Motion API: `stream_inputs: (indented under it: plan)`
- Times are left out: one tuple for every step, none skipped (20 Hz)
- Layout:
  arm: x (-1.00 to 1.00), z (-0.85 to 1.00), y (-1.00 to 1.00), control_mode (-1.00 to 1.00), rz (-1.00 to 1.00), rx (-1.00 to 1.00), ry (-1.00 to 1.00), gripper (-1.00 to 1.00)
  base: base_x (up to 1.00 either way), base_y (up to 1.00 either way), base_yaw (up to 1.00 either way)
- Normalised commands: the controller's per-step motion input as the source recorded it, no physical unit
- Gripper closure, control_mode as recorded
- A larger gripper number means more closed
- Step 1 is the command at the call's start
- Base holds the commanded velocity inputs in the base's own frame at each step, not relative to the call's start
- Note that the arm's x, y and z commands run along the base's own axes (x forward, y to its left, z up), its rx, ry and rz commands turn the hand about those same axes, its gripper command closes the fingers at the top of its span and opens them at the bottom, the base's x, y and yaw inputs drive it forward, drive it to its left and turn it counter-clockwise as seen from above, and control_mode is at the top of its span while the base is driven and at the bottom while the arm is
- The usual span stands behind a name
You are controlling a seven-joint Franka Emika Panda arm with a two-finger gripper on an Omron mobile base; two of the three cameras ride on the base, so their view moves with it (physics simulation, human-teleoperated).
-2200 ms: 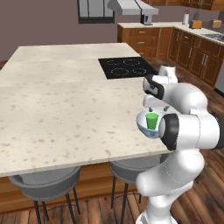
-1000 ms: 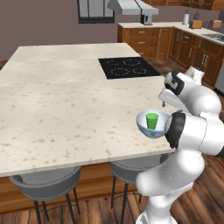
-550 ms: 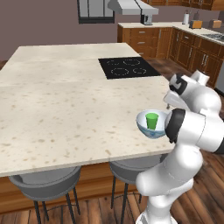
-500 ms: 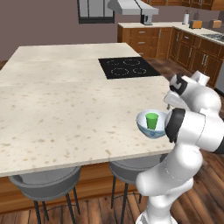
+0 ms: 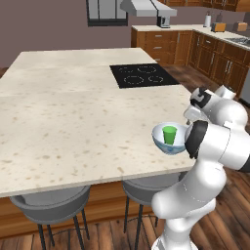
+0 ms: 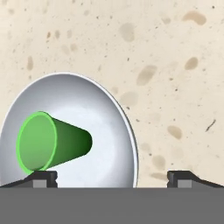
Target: Place the cup inside the bowl on the dining table and move the bowl to any counter.
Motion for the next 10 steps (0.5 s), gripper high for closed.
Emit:
stream_inputs:
  plan:
    - [0.0,-0.12,0.0,-1.0,0.03,0.0,-0.12,-1.0,0.0,0.0,0.0]
    - [0.0,-0.13,0.0,-1.0,0.04,0.0,-0.12,-1.0,0.0,0.0,0.0]
    - [0.0,-0.11,0.0,-1.0,0.05,0.0,-0.11,-1.0,0.0,0.0,0.0]
    - [0.0,-0.08,0.0,-1.0,0.05,0.0,-0.1,-1.0,0.0,0.0,0.0]
    - [0.0,0.0,0.0,-1.0,0.05,0.0,-0.05,-1.0,0.0,0.0,0.0]
    - [0.0,0.0,0.0,-1.0,0.06,0.0,0.0,-1.0,0.0,0.0,0.0]
    - [0.0,0.0,0.0,-1.0,0.07,0.0,0.0,-1.0,0.0,0.0,0.0]
    - [0.0,0.0,0.0,-1.0,0.07,0.0,0.0,-1.0,0.0,0.0,0.0]
    - [0.0,0.0,0.0,-1.0,0.07,0.0,0.0,-1.0,0.0,0.0,0.0]
    - [0.0,0.0,0.0,-1.0,0.07,0.0,0.0,-1.0,0.0,0.0,0.0]
